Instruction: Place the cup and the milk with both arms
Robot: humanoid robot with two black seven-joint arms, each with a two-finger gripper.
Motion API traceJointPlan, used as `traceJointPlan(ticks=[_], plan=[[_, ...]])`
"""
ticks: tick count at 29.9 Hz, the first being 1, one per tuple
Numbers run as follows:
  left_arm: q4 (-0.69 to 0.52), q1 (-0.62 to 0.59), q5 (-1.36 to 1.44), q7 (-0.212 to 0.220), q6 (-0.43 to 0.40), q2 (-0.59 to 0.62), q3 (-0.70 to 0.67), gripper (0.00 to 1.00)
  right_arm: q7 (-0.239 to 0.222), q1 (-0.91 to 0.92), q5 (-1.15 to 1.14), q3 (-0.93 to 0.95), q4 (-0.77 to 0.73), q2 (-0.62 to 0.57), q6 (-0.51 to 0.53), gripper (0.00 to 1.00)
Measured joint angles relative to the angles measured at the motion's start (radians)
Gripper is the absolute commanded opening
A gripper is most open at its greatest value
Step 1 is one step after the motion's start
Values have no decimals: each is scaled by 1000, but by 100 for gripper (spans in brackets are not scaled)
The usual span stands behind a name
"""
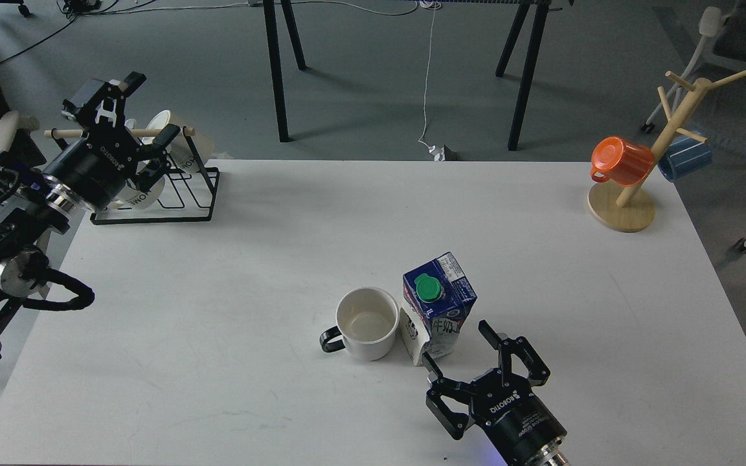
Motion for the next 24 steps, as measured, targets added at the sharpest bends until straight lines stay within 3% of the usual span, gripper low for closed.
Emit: traceJointPlan(ticks=[6, 13, 24], plan=[[0, 0, 0, 0, 0, 0, 0, 95, 1, -87, -132, 7, 102, -127, 0, 98], [0, 0, -1, 0, 0, 0, -1, 95, 3, -132, -175, 53, 122, -346, 0, 98], [0, 6, 0, 0, 0, 1, -1, 95, 51, -152, -135, 339, 74, -590, 0, 97]])
